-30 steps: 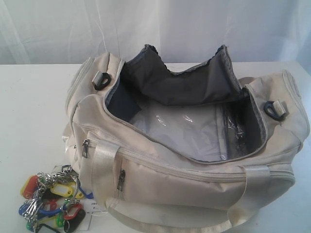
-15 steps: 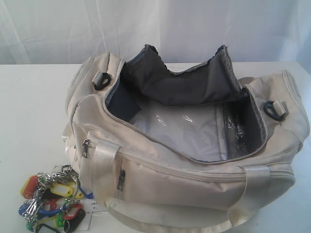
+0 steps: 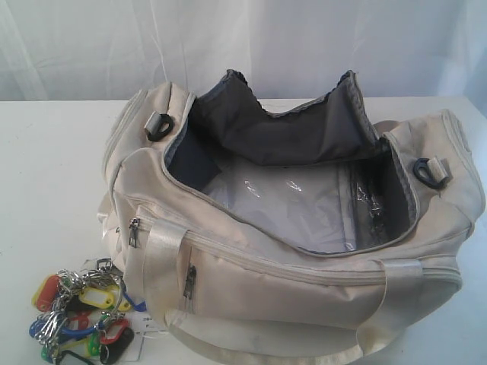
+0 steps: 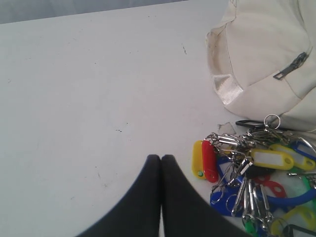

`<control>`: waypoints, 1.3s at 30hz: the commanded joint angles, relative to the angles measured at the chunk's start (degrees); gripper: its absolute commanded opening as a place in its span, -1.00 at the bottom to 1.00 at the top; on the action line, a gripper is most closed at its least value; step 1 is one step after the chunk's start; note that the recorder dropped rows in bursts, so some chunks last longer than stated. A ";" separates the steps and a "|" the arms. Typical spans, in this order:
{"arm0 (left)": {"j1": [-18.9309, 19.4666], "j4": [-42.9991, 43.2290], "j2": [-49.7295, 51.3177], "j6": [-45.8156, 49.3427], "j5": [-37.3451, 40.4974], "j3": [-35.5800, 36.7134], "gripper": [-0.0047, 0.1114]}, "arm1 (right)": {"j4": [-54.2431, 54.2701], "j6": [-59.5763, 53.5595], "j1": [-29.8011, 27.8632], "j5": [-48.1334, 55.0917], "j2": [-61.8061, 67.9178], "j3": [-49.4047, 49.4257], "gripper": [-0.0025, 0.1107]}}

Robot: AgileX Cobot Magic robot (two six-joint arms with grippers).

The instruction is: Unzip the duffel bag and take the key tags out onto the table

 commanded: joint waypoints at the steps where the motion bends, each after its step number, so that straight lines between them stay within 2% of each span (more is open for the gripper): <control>1: 0.05 -0.48 -0.29 -0.56 -0.20 0.23 -0.92 | 0.00 0.00 -0.33 -0.19 -0.27 0.28 -0.96; 39: 0.05 -0.48 -0.29 -0.56 -0.20 0.23 -0.92 | 0.00 0.00 -1.38 -0.19 -0.27 0.28 -0.96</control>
